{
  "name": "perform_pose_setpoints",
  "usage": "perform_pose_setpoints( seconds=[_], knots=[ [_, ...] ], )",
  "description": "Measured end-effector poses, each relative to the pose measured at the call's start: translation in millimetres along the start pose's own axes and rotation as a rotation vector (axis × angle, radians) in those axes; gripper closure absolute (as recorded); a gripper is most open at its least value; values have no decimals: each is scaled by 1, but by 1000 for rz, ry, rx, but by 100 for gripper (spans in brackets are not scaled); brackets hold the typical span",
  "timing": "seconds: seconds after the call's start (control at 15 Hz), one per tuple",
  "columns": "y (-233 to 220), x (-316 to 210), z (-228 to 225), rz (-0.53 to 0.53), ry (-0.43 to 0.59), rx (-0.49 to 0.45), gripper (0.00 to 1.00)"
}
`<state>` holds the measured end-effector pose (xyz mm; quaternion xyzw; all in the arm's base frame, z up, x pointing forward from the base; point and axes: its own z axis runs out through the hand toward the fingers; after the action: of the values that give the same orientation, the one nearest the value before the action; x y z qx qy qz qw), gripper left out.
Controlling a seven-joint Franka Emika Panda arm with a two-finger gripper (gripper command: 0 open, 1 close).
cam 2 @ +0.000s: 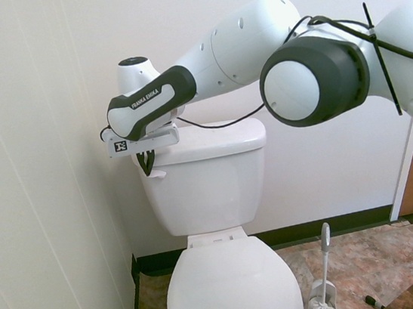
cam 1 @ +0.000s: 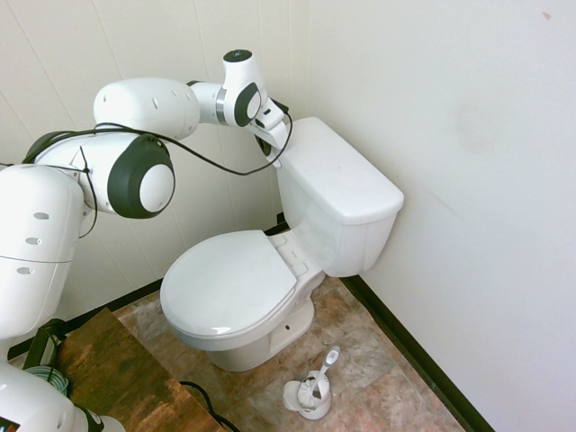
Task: Flush the toilet
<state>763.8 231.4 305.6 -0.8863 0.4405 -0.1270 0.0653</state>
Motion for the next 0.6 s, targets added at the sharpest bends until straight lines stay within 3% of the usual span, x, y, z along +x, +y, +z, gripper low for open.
perform_pose_setpoints(
  seconds=[0.6],
  knots=[
    [-2,3,21,20,-8,-34,100]
  ],
)
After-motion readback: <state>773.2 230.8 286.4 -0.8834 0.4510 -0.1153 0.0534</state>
